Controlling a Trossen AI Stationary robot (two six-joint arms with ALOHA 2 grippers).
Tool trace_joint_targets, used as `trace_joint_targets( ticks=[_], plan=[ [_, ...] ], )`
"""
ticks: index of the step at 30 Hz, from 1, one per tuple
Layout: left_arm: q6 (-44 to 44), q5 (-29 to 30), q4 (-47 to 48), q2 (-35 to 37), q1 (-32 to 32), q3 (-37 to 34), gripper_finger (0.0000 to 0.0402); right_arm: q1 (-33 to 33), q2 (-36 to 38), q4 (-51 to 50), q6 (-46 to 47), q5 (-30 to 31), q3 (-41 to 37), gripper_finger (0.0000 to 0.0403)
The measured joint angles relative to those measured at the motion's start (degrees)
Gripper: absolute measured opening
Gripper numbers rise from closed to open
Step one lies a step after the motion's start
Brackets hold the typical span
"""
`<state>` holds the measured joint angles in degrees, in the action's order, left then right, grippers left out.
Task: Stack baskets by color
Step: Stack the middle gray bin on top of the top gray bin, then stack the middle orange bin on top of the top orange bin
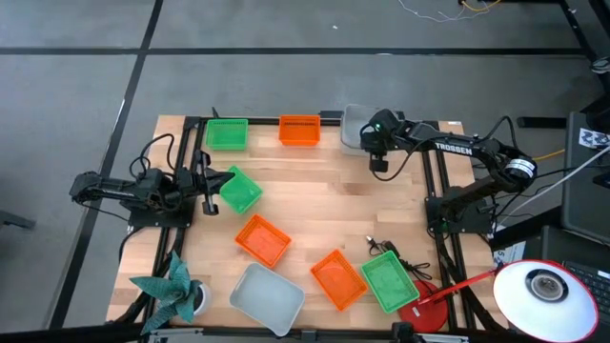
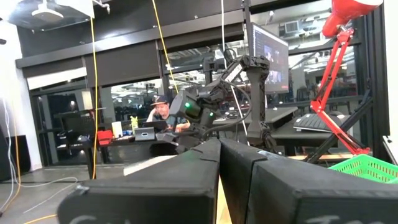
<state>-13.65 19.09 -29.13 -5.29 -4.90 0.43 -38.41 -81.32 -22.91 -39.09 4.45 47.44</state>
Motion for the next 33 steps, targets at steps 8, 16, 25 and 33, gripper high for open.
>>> trace_joint_targets(
  ticks=[8, 16, 25, 33],
  plan=[
    [0.0, 0.0, 0.0, 0.0, 0.0, 0.0, 0.0000, 0.5, 0.2, 0.5, 0.1, 0.0, 1.4, 0.0069],
    [0.0, 0.0, 0.0, 0.0, 0.0, 0.0, 0.0000, 4.5, 2.9, -5.2, 1.3, 0.1, 8.0, 0.0070],
    [0.0, 0.6, 0.0, 0.0, 0.0, 0.0, 0.0000, 9.9, 4.1, -14.9, 26.6, -18.6, 14.8, 0.0069],
    [5.1, 2.2, 0.2, 0.0, 0.0, 0.1, 0.0000, 17.4, 4.2, -14.8, 34.8, -43.8, 15.0, 0.0066]
  ],
)
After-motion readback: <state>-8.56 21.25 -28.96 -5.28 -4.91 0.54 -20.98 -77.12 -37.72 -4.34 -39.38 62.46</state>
